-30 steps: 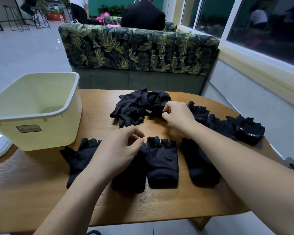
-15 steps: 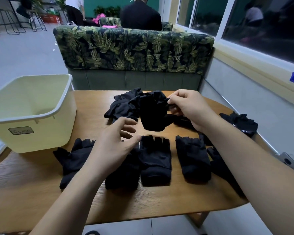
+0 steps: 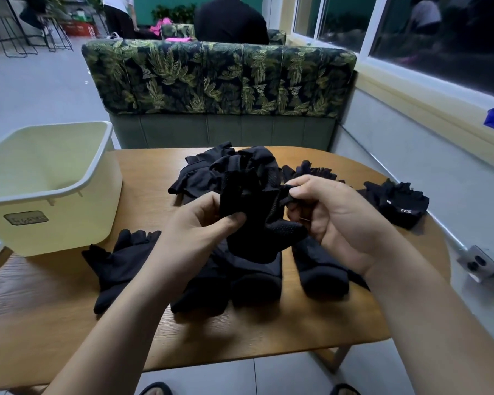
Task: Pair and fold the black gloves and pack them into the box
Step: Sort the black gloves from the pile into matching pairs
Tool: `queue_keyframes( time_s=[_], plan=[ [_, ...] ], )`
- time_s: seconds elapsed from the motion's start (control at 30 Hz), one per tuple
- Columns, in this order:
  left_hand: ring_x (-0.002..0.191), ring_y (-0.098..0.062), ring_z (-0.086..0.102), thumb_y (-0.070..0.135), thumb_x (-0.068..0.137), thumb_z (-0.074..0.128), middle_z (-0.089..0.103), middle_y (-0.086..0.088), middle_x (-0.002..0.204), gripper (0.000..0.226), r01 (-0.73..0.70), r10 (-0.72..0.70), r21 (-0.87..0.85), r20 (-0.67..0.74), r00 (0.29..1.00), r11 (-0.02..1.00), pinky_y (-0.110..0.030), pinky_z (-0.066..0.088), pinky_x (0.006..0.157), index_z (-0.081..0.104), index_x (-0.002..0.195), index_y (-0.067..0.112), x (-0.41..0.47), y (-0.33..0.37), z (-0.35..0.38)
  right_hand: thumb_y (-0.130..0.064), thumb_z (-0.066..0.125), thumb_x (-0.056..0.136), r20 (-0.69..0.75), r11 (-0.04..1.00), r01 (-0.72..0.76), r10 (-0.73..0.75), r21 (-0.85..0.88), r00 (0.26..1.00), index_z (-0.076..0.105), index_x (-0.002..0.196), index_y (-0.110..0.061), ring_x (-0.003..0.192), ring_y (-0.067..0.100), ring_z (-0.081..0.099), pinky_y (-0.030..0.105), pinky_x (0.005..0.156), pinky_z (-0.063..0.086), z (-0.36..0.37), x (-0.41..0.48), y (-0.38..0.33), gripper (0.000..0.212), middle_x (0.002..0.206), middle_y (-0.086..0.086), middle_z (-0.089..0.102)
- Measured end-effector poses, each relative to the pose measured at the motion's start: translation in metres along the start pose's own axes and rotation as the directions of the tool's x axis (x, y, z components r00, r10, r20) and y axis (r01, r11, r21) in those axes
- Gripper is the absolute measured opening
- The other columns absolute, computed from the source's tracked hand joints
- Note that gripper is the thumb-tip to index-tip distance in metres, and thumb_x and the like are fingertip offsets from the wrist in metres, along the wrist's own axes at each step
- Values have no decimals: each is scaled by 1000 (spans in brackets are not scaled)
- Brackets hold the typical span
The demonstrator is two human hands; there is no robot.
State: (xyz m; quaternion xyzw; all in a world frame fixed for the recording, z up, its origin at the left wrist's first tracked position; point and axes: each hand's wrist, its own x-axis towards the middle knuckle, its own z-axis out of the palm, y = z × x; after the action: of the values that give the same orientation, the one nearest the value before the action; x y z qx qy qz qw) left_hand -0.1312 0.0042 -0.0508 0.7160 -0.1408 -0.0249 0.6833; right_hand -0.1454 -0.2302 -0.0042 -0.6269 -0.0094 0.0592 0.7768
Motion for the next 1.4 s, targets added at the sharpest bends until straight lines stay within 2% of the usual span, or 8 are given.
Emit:
queue_keyframes(
  time_s=[0.13, 0.33, 0.57, 0.7, 0.8, 1.13, 1.23, 1.4],
  plan=[
    [89, -22, 68, 19, 94, 75, 70, -10, 93, 18, 26, -25, -84, 14, 1000, 996, -43, 58, 86, 65, 96, 4, -3, 3, 2, -9, 61, 100, -94, 997, -17, 24, 69, 995, 70, 110, -9, 74, 15, 60, 21, 58, 51, -11, -5, 12, 14, 90, 7, 62],
    [96, -30, 73, 14, 100, 69, 74, -27, 109, 13, 52, -55, -134, -16, 998, 990, -49, 63, 89, 62, 103, 3, -7, 7, 9, -10, 60, 102, -170, 1000, -5, 5, -3, 985, 74, 110, -12, 78, 15, 65, 24, 65, 51, -28, -5, 21, 16, 93, 6, 72],
    [97, -30, 76, 12, 101, 66, 78, -14, 108, 10, 50, -63, -153, -78, 995, 987, -46, 65, 87, 64, 110, 8, -4, 8, 9, -24, 58, 106, -225, 995, -40, 18, -93, 974, 68, 119, -2, 82, 21, 70, 33, 71, 54, -37, -5, 30, 27, 94, 8, 77],
    [103, -30, 76, 11, 103, 65, 78, -13, 114, 11, 8, -29, -143, -151, 988, 990, -38, 65, 86, 64, 114, 11, -3, 12, 4, -21, 59, 106, -421, 974, 100, -180, -205, 889, 69, 98, -13, 75, 21, 70, 30, 63, 53, -50, -5, 22, 15, 88, 8, 76],
    [112, -38, 74, 12, 102, 67, 77, -14, 117, 14, -27, 5, -88, -249, 969, 996, -50, 63, 96, 67, 116, 14, -2, 13, -2, -18, 61, 104, -490, 926, 204, -345, -318, 800, 69, 93, -14, 70, 21, 66, 32, 62, 51, -56, -9, 14, 14, 80, 5, 74],
    [90, -18, 76, 13, 100, 71, 77, 3, 101, 18, -187, 230, 243, -162, 960, 952, -43, 66, 77, 72, 110, 28, -11, 13, 23, -40, 63, 104, -15, 898, 100, -118, -428, 993, 73, 119, -28, 98, 7, 76, 29, 83, 63, 20, -38, 39, 22, 108, -7, 80],
    [89, -9, 74, 12, 99, 73, 75, 16, 98, 23, -249, 306, 341, -123, 944, 906, -23, 60, 73, 72, 112, 31, -14, 15, 38, -49, 56, 105, -11, 974, 20, -23, -227, 1000, 71, 126, -25, 109, 9, 75, 35, 97, 60, 25, -37, 43, 34, 114, -5, 79],
    [105, -8, 73, 1, 99, 68, 76, 14, 107, 31, -328, 351, 393, 14, 936, 859, -22, 57, 86, 73, 120, 23, -16, 15, 64, -44, 53, 109, 32, 990, -50, 46, 131, 998, 66, 138, -17, 122, 26, 71, 46, 104, 56, 19, -33, 47, 42, 129, 11, 75]
  ],
)
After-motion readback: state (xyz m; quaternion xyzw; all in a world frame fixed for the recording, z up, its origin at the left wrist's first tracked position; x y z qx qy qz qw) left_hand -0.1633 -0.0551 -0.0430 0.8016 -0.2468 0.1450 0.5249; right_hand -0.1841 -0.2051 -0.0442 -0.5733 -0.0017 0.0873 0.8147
